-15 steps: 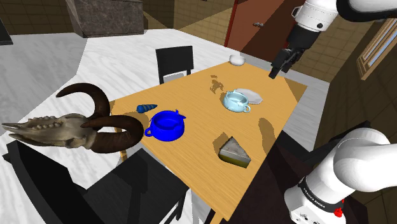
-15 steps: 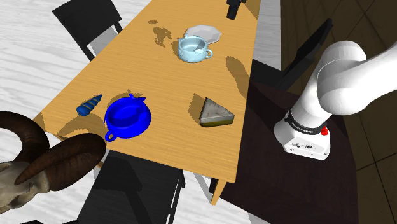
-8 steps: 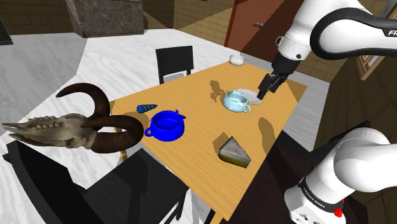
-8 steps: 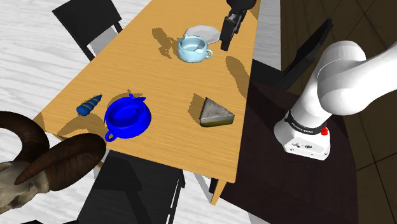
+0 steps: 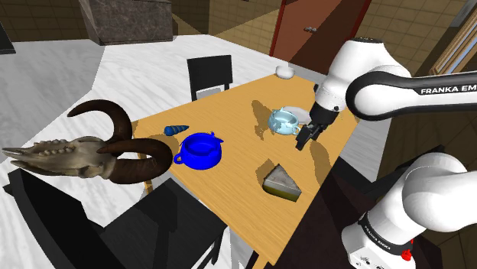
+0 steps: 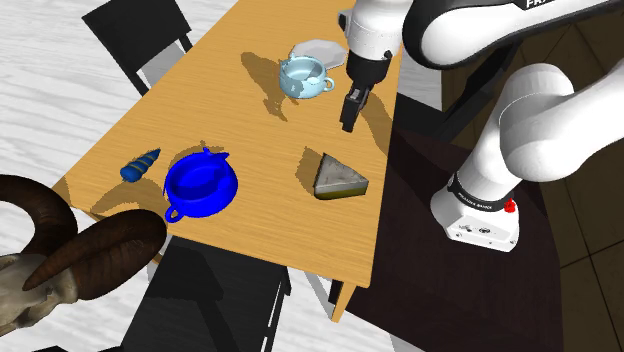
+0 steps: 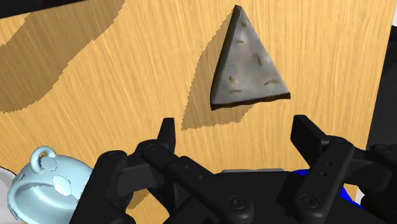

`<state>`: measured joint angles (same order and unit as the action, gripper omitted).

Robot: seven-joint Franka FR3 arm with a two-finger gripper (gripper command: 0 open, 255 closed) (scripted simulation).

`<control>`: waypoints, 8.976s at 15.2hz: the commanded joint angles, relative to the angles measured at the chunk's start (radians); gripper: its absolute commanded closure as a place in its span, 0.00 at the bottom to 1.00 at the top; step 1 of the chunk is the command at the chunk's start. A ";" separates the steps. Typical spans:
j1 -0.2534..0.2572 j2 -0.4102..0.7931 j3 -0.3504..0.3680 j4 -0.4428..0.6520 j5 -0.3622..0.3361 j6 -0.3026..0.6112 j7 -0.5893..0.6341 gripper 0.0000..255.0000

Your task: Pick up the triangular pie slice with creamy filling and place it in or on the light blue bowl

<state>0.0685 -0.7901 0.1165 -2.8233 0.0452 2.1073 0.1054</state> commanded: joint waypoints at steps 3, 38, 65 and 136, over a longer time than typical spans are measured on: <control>0.022 0.097 0.025 -0.081 0.030 0.160 0.020 0.00; 0.051 0.558 0.092 -0.178 0.074 0.681 0.068 1.00; 0.073 0.096 0.043 -0.053 0.074 0.096 0.052 1.00; -0.303 1.246 -0.358 1.121 0.091 0.052 -0.670 0.00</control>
<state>-0.2356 0.4642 -0.2400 -1.7083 0.1383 2.1730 -0.5658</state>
